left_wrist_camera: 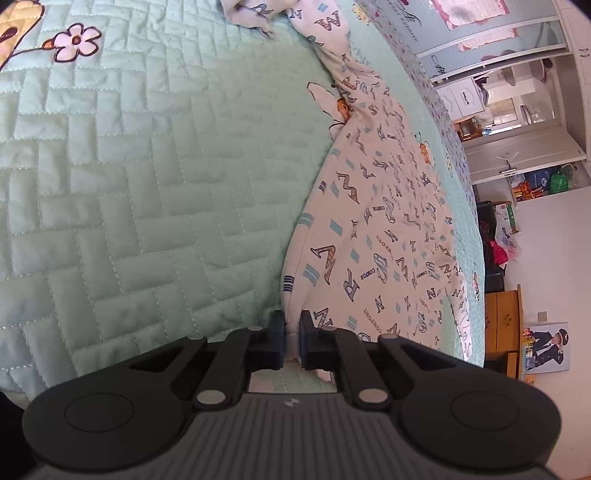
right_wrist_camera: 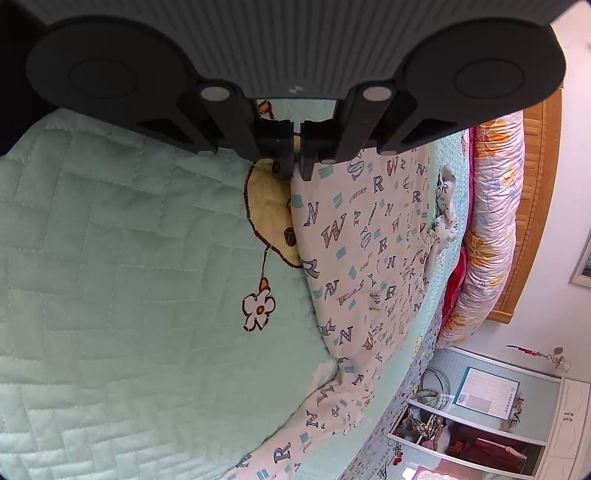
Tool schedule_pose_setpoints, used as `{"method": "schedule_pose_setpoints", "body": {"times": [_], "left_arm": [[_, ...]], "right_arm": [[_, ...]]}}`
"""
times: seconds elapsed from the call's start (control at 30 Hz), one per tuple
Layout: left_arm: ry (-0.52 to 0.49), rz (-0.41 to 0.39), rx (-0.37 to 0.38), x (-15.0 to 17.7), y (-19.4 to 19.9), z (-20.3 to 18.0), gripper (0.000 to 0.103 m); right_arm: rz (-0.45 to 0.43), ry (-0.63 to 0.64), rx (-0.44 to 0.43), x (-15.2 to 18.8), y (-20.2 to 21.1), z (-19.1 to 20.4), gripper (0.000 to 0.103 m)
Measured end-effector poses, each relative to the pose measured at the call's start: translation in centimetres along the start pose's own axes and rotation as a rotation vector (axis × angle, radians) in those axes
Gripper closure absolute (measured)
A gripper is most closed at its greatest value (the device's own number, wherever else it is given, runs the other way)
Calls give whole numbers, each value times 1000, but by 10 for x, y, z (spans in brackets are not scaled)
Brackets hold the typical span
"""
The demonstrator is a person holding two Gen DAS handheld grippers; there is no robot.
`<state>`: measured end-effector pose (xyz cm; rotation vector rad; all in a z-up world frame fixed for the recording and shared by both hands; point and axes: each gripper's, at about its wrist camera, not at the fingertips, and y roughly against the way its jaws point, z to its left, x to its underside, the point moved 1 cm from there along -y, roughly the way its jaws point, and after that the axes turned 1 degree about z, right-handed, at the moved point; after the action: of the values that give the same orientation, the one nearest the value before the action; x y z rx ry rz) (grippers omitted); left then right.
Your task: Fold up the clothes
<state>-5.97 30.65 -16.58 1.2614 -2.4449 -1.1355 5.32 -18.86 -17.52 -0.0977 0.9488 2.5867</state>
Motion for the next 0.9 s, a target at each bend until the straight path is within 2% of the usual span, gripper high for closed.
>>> {"method": "schedule_pose_setpoints", "body": {"times": [0.13, 0.23, 0.33, 0.43, 0.53, 0.57, 0.6, 0.67, 0.77, 0.9], "left_arm": [[-149, -48, -68, 7, 18, -24, 99], [-213, -71, -78, 12, 49, -33, 99], [-236, -47, -91, 18, 62, -28, 98], [-209, 15, -116, 18, 45, -12, 97], [-187, 29, -132, 17, 36, -5, 96], [-197, 17, -129, 18, 41, -6, 91], [-205, 2, -126, 18, 49, -8, 81], [-219, -33, -122, 18, 65, -12, 66], [-235, -94, -113, 14, 87, -18, 64], [-224, -189, -80, -2, 100, -30, 54]], "right_arm": [[-32, 40, 21, 6, 14, 13, 102], [-45, 70, 22, 19, 40, 27, 102], [-29, 94, 31, 35, 57, 34, 102], [20, 66, 59, 42, 43, 24, 102], [55, -9, 76, 43, 34, 14, 95], [47, 1, 78, 43, 38, 18, 90], [29, 28, 85, 42, 45, 23, 80], [-23, 96, 110, 38, 60, 37, 73], [-100, 144, 111, 28, 75, 53, 73], [-125, 161, 79, 16, 68, 62, 69]]}}
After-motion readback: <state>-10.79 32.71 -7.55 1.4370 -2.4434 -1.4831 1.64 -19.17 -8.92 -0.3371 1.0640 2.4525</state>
